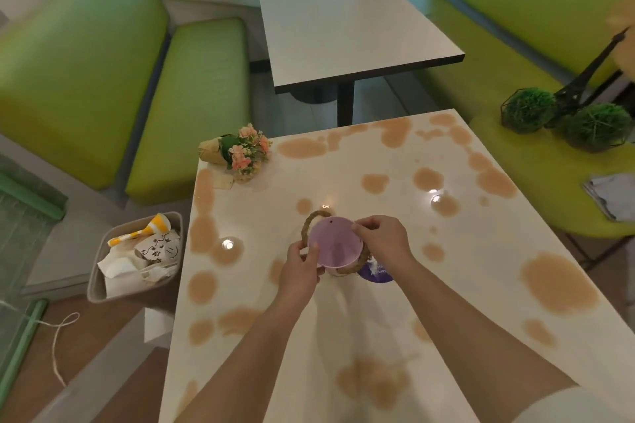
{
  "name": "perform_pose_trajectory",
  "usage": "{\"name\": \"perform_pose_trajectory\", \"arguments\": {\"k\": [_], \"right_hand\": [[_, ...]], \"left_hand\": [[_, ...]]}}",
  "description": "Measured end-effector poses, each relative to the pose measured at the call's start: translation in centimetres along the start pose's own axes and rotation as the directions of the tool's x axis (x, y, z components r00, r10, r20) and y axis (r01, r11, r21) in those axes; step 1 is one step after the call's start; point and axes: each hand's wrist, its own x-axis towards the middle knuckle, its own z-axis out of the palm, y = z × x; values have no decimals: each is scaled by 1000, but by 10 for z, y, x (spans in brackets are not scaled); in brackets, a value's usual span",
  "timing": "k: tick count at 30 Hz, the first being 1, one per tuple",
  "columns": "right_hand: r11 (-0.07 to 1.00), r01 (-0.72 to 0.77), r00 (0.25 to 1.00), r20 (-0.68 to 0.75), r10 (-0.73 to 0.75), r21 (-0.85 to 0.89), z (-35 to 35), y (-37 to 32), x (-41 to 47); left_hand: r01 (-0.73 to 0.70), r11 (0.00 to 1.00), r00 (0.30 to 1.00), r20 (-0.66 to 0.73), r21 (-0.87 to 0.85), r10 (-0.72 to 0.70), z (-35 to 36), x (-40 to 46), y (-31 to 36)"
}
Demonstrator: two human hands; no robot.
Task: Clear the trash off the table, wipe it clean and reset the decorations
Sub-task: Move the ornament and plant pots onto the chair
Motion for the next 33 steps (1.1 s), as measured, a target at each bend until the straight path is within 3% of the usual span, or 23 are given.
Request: {"name": "perform_pose_trajectory", "arguments": {"k": [6,14,18,28,33], "right_hand": [[998,-4,1000,11,5,-70,15,1,-13],[987,-10,1000,18,13,-160,21,0,-10],[978,-3,999,36,11,-207,21,-4,-2],[963,167,984,96,-150,-212,50,-69,46],[934,260,961,155,-227,-245,88,-106,78]], "left_hand": [[18,1000,998,53,-25,-17,-17,-7,-10],[-60,991,995,90,116,49,-36,3,-9],[-104,956,992,97,273,80,-50,15,-9],[-136,698,986,28,704,163,-97,90,20],[-152,487,976,53,860,211,-103,130,25]]}}
